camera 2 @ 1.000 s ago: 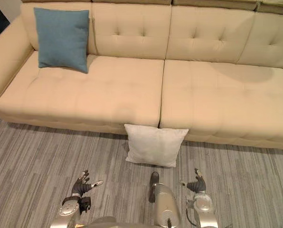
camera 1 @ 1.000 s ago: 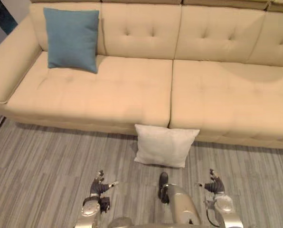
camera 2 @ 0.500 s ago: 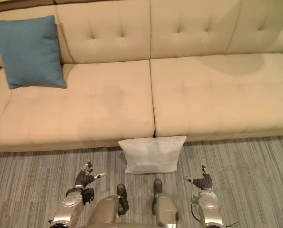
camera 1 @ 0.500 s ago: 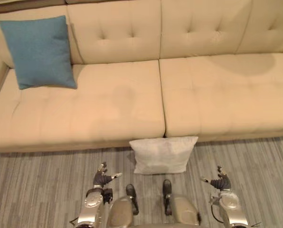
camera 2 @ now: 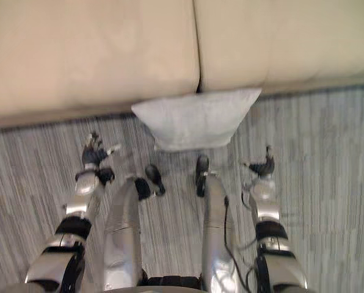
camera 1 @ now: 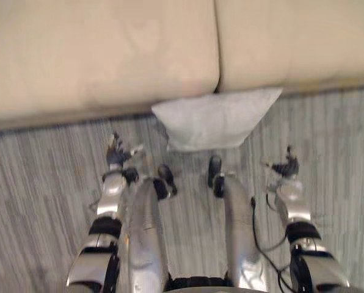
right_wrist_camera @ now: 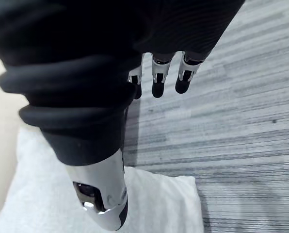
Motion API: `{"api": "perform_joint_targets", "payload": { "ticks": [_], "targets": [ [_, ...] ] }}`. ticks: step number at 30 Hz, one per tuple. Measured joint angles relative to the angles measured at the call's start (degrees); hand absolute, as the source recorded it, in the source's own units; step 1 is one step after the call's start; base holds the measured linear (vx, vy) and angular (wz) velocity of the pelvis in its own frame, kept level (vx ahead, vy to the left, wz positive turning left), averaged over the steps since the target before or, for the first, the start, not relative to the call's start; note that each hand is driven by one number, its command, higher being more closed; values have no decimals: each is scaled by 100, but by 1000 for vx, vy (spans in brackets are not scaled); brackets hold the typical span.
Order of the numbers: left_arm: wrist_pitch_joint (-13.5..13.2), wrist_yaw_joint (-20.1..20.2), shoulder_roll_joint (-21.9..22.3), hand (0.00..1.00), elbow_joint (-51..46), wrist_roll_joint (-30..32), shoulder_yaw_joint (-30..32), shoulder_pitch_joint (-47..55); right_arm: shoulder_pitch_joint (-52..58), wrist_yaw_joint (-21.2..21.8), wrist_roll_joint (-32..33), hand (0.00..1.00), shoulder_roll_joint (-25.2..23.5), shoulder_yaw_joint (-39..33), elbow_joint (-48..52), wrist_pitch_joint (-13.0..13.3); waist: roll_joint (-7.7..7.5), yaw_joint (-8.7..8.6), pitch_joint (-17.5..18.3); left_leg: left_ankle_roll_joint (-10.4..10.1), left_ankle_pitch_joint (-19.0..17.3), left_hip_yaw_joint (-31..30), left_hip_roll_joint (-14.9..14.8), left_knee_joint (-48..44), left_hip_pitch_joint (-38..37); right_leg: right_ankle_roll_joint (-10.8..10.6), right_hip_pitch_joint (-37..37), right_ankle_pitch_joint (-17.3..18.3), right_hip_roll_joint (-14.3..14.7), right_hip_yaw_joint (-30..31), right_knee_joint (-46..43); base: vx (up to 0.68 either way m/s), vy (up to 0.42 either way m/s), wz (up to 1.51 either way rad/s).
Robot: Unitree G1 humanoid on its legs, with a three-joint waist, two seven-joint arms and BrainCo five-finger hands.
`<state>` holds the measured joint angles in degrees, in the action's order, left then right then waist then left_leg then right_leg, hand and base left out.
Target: Pick up cushions and gather them together orderly.
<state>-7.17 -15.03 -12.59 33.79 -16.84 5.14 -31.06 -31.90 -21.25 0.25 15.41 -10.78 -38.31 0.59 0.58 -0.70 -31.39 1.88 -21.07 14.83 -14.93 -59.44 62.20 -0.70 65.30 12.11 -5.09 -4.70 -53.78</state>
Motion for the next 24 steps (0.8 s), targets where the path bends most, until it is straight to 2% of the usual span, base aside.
{"api": "perform_joint_targets", "payload": {
  "ticks": [4,6,9,10,16,19,24],
  "targets": [
    [-31,-155,62,0,-233,-123,-75,-642,-1116,-190,167,0,241,252,407,10,3,95,-32,96,-70,-2,-226,-752,1192,36,1227,25,-9,-16,-711,-82,-48,-12],
    [-42,-190,133,0,-362,-123,-196,-870,-1453,-279,199,0,337,398,553,15,2,162,-32,114,-84,-18,-258,-927,1493,70,1550,49,-32,-21,-914,-113,-54,1],
    [-88,-293,142,0,-501,-120,-498,-1303,-1980,-547,198,0,338,669,609,12,4,155,-31,83,-101,-93,-311,-1113,1978,97,1993,104,-129,-133,-1119,-113,-42,11],
    [-89,-312,169,100,-501,-122,-573,-1483,-2135,-667,194,100,341,775,614,12,4,136,-31,82,-91,-94,-316,-1115,2129,121,2129,88,-196,-191,-1142,-101,-25,13],
    [-79,-696,307,100,-499,-154,-935,-2217,-2690,-1100,134,100,118,1043,820,-124,5,3,-31,61,-7,-55,-453,-1196,2495,258,2493,-2,-221,-280,-1196,-63,10,-2],
    [-77,-879,288,100,-511,-154,-949,-2219,-2690,-1122,108,100,111,1125,880,-125,5,-13,-31,59,7,-60,-470,-1203,2481,262,2490,-4,-217,-309,-1206,-37,34,-4],
    [-45,-960,259,100,-546,-147,-1094,-2183,-2384,-1123,68,100,68,1209,1412,-142,9,-17,-27,51,15,-72,-507,-1259,2374,275,2395,-12,-207,-322,-1254,-51,27,-2]
  ]
}}
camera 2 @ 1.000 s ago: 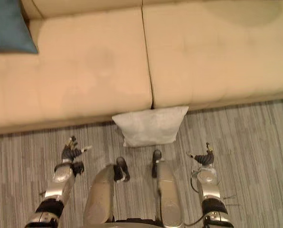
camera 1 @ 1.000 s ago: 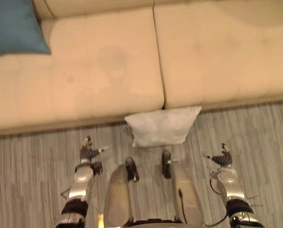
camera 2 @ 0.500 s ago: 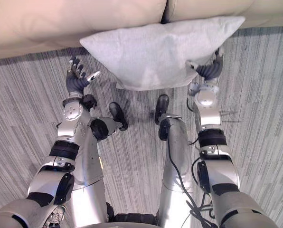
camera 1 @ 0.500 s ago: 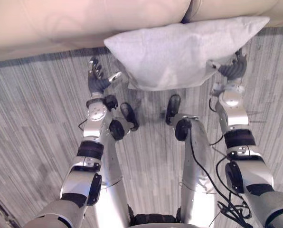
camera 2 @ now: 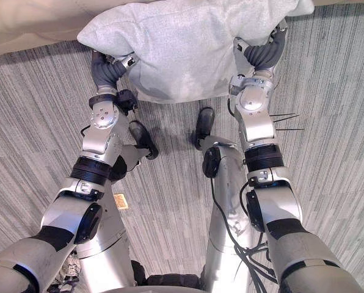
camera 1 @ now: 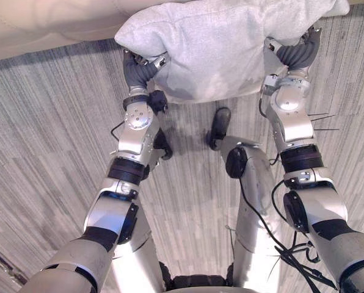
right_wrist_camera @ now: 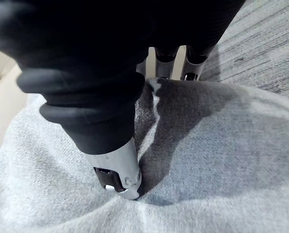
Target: Pick up cushions and gather them together orderly.
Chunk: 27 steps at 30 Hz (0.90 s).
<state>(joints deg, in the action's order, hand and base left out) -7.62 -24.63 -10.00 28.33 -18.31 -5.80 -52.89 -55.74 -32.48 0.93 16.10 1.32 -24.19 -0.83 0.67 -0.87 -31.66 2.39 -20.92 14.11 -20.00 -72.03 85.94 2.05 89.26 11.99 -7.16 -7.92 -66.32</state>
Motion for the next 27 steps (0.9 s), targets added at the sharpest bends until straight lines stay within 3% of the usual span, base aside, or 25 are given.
{"api": "perform_joint_targets", "payload": {
  "ticks": [4,9,12,13,17,21,27],
  "targets": [
    [71,-66,-72,100,-890,117,-113,706,808,16,-111,100,-290,109,1044,2,12,-63,15,-61,33,-12,-7,271,-669,24,-720,-18,61,-75,323,-81,13,-3],
    [-53,-62,-75,100,-2085,321,-147,1934,2127,156,-227,100,-630,334,2600,223,19,-43,115,-266,149,77,63,1168,-2275,40,-2369,-62,162,-234,1239,-62,-34,5],
    [-188,2,141,100,-2710,457,-165,3041,3209,395,-381,100,-725,569,3285,475,23,-6,692,-342,197,168,126,1731,-3060,28,-3152,-82,221,-280,1788,49,-49,3],
    [-223,79,227,100,-2924,510,-165,3455,3638,536,-380,100,-729,660,3563,573,19,7,699,-369,211,206,170,1967,-3637,19,-3726,-79,226,-325,2001,134,-15,3],
    [-304,238,318,100,-3241,556,-167,4226,4386,810,-378,100,-787,794,3762,779,21,7,925,-418,239,305,297,2545,-4616,-20,-4686,-97,222,-428,2551,154,11,6],
    [-336,511,301,100,-3216,647,-240,5119,5087,1320,-324,100,-809,808,3221,914,19,-7,1368,-508,467,434,622,3637,-5778,-223,-5821,-294,249,-424,3588,174,50,5],
    [-356,817,308,100,-3213,789,-268,5761,5430,1770,-129,100,-751,794,2663,910,67,3,1627,-486,726,542,909,4691,-6823,-321,-6960,-679,334,-432,4800,181,52,2]
  ]
}}
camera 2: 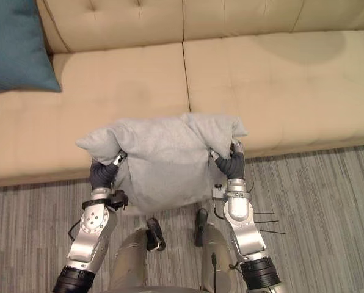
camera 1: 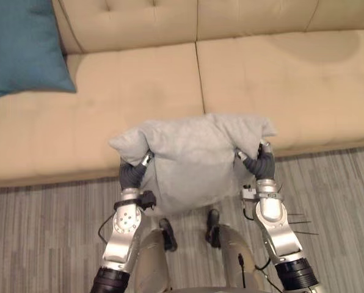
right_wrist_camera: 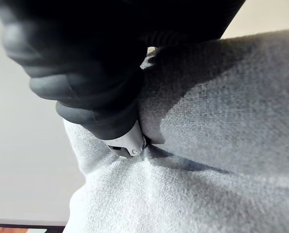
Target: Pick up cushions and gather them together orderly.
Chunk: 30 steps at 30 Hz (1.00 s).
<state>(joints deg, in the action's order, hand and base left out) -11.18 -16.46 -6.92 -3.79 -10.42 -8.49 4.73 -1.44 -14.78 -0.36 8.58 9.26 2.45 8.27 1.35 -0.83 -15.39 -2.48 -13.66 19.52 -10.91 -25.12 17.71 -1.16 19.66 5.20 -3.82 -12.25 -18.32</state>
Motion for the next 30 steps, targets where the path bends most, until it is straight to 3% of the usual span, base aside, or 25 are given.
{"api": "perform_joint_targets", "payload": {
  "ticks": [3,5,7,8,9,10,11,13,14,15,16,17,18,19,20,21,23,24,27,28,29,30],
  "targets": [
    [-2,94,7,100,0,4,-3,191,31,89,-1,100,2,-26,0,2,-7,6,116,9,-13,22,71,139,-260,-9,-161,-5,-25,59,-14,120,45,-8],
    [-4,160,7,100,5,5,-4,340,-32,127,-17,100,29,-28,-145,5,-6,6,116,33,-183,-37,105,152,-501,-50,-106,30,-90,147,-527,70,80,-19],
    [12,272,-8,100,42,13,-85,450,-36,123,-29,100,33,-97,-434,5,-19,-28,109,59,-428,-41,144,61,-798,-148,147,92,-297,155,-1657,32,36,4],
    [15,296,-12,100,41,21,-97,499,-40,123,-34,100,24,-148,-543,4,-31,-85,108,170,-570,-84,247,47,-940,-149,353,28,-533,169,-2349,54,29,19],
    [26,305,-13,100,42,28,-103,516,-41,118,-37,100,27,-156,-597,1,-39,-123,102,222,-609,-132,310,52,-1009,-26,494,-45,-641,168,-2632,111,25,33],
    [37,326,-27,100,42,53,-160,536,-37,118,-41,100,26,-190,-668,-18,-9,-200,116,254,-682,-216,336,62,-1087,30,589,282,-653,137,-2612,129,6,29],
    [36,325,-31,100,40,64,-158,504,-40,118,-41,100,24,-232,-667,-18,-11,-182,118,246,-700,-235,340,72,-1089,-6,658,372,-634,124,-2389,138,-23,31],
    [61,335,-45,100,46,104,-169,403,-40,121,-44,100,19,-302,-668,-55,-6,-192,115,182,-747,-451,384,149,-1089,-68,843,306,-616,107,-1404,176,-77,50],
    [69,368,-54,100,52,104,-178,376,-35,128,-69,100,22,-336,-668,-94,-7,-226,114,141,-768,-553,399,221,-1147,-191,884,174,-608,128,-890,385,-184,87],
    [70,386,-58,100,62,110,-214,379,0,133,-143,100,34,-397,-666,-121,-20,-278,121,-53,-806,-710,413,306,-1318,-252,770,-252,-528,219,-111,385,-189,77],
    [70,396,-46,100,94,117,-230,376,36,133,-158,100,54,-406,-664,-123,-7,-301,128,-224,-826,-808,394,308,-1395,-253,720,-652,-478,295,-68,532,-267,72],
    [78,421,23,100,202,154,-254,369,80,149,-192,100,139,-426,-662,-132,184,-295,165,-390,-832,-940,251,324,-1542,-91,629,-714,-366,259,-241,404,-163,42],
    [84,438,119,100,221,163,-260,364,70,158,-204,100,153,-458,-648,-154,218,-284,193,-648,-672,-1057,115,141,-1484,60,606,-534,-317,122,-465,586,-273,43],
    [84,492,174,100,291,157,-272,258,76,173,-217,100,180,-551,-565,-170,218,-279,193,-698,-299,-1230,-5,-583,-1130,173,521,-412,-285,-1,-549,475,-224,28],
    [84,528,192,100,343,156,-265,200,76,173,-237,100,204,-575,-503,-188,217,-269,192,-650,-27,-1235,-63,-1082,-909,200,400,-367,-256,-21,-468,540,-301,19],
    [84,544,264,100,435,152,-263,104,77,175,-248,100,216,-630,-400,-195,216,-189,189,-442,531,-1227,-188,-1896,-499,226,113,-342,-184,-13,-187,434,-197,-10],
    [79,603,332,100,462,140,-336,-48,60,122,-244,100,305,-791,-153,-192,210,-108,188,-310,410,-1138,-282,-2624,11,224,-383,-346,-129,-33,362,396,-125,-10],
    [79,657,347,100,471,140,-376,-151,52,99,-243,100,337,-892,-63,-174,208,-128,189,-192,334,-983,-280,-2497,196,222,-565,-348,-146,-48,534,265,-35,3],
    [80,761,342,100,512,140,-403,-378,-62,55,-241,100,412,-1025,-32,-125,216,-136,193,-241,250,-750,-171,-1046,469,221,-790,-347,-131,-9,690,291,53,-22],
    [73,758,334,100,511,143,-446,-380,-35,50,-237,100,406,-1026,-32,-126,268,-136,214,-203,660,-721,-111,41,377,191,-871,-332,-22,28,681,235,136,-38],
    [73,758,334,100,511,143,-451,-364,-6,50,-237,100,403,-1026,-32,-127,315,-135,237,-166,1053,-734,-122,383,345,133,-895,-295,53,55,659,235,202,-36],
    [78,759,299,100,529,145,-496,-368,44,57,-238,100,314,-1044,-59,-131,257,-168,277,-15,1039,-661,-140,526,287,-55,-940,-163,65,170,622,194,174,-10]
  ]
}}
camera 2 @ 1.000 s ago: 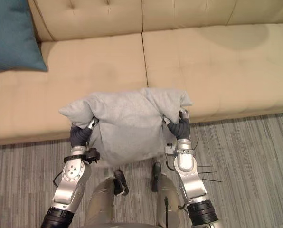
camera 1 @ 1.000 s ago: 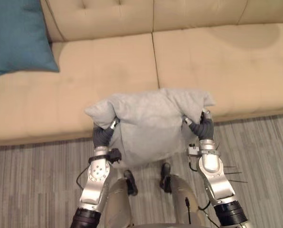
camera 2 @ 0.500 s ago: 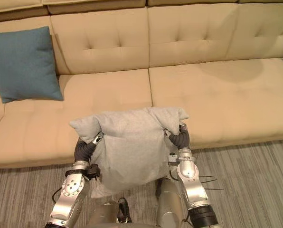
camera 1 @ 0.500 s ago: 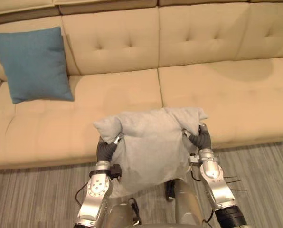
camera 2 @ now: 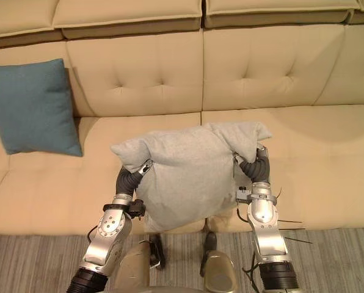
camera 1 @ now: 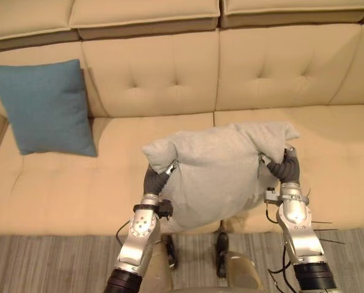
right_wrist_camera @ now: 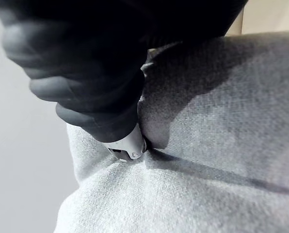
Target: Pick up cushions and gather them together orderly.
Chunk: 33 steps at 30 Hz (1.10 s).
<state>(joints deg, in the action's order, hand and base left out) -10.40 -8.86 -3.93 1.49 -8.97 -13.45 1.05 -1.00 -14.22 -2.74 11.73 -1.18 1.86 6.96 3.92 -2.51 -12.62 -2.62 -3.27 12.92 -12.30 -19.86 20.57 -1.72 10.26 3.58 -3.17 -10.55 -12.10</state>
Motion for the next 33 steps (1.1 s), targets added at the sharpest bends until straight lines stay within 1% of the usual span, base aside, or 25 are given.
{"api": "perform_joint_targets", "payload": {
  "ticks": [1,2,4,5,8,11,14,17,19,21,22,23,24,26,27,28,29,31,32,33],
  "targets": [
    [13,-1,-62,100,18,1,-1,-34,18,-2,0,100,-101,-20,1,0,-85,-31,14,28,25,13,85,82,-41,-13,26,8,-77,41,-23,255,211,-10],
    [16,-4,-158,100,17,-1,18,-49,-12,-1,-6,100,-242,-31,3,5,-165,-6,46,82,61,169,254,375,-165,-16,190,8,-198,192,-185,186,143,-5],
    [14,-29,-188,100,9,-4,144,0,-146,24,-13,100,-250,50,-85,-17,-166,38,47,129,89,340,388,570,-342,-32,246,18,-322,408,-310,153,158,-25],
    [13,-90,-196,100,5,-10,301,23,-255,61,-13,100,-276,207,-160,-68,-166,64,47,148,80,448,428,656,-478,-35,279,16,-348,560,-426,108,118,-30],
    [-2,-174,-257,100,-205,-30,471,10,-474,63,-8,100,-364,391,-315,-85,-169,74,49,151,77,563,439,891,-687,-43,281,10,-309,767,-500,82,26,-20],
    [-7,-286,-322,100,-342,-35,509,-49,-770,45,-1,100,-388,446,-378,-85,-169,74,49,149,78,667,427,996,-745,-45,298,9,-280,839,-424,44,-33,-23],
    [-5,-503,-330,100,-340,-31,521,-392,-1298,-80,17,100,-390,450,-507,-84,-169,57,49,137,86,736,429,1018,-712,-45,344,8,-246,893,-362,27,-19,-13],
    [-13,-802,-452,100,-204,18,527,-1141,-1923,-427,32,100,-373,438,-557,-84,-168,48,49,116,217,645,424,991,-377,-45,622,8,-267,859,-365,-11,-21,12],
    [-11,-1109,-609,100,311,85,603,-2011,-2592,-693,-13,100,-316,422,-854,-84,-166,53,47,109,379,476,422,995,-17,-45,886,7,-294,719,-364,-51,-28,30],
    [-2,-1346,-733,100,801,196,656,-2655,-3162,-834,-32,100,-285,409,-1239,-88,-163,79,39,112,489,400,417,998,159,-44,1010,7,-283,651,-367,-76,-17,22],
    [-1,-1461,-791,100,999,250,684,-2990,-3464,-920,-68,100,-258,400,-1382,-98,-165,131,-36,98,541,385,419,1004,189,-44,1036,7,-280,645,-367,-111,-26,10],
    [-9,-1665,-889,100,1244,342,705,-3491,-3918,-1065,-211,100,-156,382,-1531,-99,-148,199,-147,95,618,365,423,1005,294,-44,1146,7,-274,642,-389,-111,-21,2],
    [-11,-1681,-898,100,1271,353,709,-3539,-3960,-1079,-224,100,-149,381,-1540,-99,-146,200,-153,98,629,361,423,1006,314,-44,1164,7,-274,641,-390,-133,-18,9],
    [-15,-1906,-1157,100,1716,461,749,-4441,-4763,-1313,-356,100,-102,301,-1742,-99,-139,198,-363,85,837,268,444,1080,614,-44,1477,7,-280,604,-449,-183,-18,15],
    [-16,-1962,-1288,100,1908,473,758,-4873,-5123,-1418,-446,100,-89,230,-1784,-99,-136,188,-495,86,979,235,464,1186,742,-42,1663,6,-285,595,-508,-190,-14,12],
    [-16,-2010,-1377,100,2053,481,783,-5176,-5392,-1516,-493,100,-57,151,-1850,-99,-132,188,-560,71,1087,195,492,1291,870,-44,1845,5,-287,593,-552,-206,-13,13],
    [-23,-2024,-1448,100,2289,507,786,-5534,-5702,-1635,-629,100,6,103,-1949,-100,-123,183,-580,49,1300,146,539,1531,1047,-61,2162,-10,-295,595,-614,-148,-9,6],
    [-31,-2023,-1508,100,2554,508,786,-5840,-5977,-1736,-708,100,40,83,-2100,-102,-117,181,-714,17,1475,137,555,1770,1093,-55,2342,-62,-285,603,-646,-127,-10,-3],
    [-31,-2021,-1521,100,2706,509,778,-5977,-6089,-1808,-733,100,51,78,-2177,-115,-110,174,-752,33,1513,127,567,1843,1160,-56,2466,-63,-285,608,-685,-123,-10,-6],
    [-32,-2019,-1554,100,2895,507,734,-6151,-6217,-1856,-807,100,60,53,-2294,-116,-110,157,-752,-28,1598,119,591,1934,1317,-70,2702,-80,-291,632,-753,-89,-6,-4]
  ]
}}
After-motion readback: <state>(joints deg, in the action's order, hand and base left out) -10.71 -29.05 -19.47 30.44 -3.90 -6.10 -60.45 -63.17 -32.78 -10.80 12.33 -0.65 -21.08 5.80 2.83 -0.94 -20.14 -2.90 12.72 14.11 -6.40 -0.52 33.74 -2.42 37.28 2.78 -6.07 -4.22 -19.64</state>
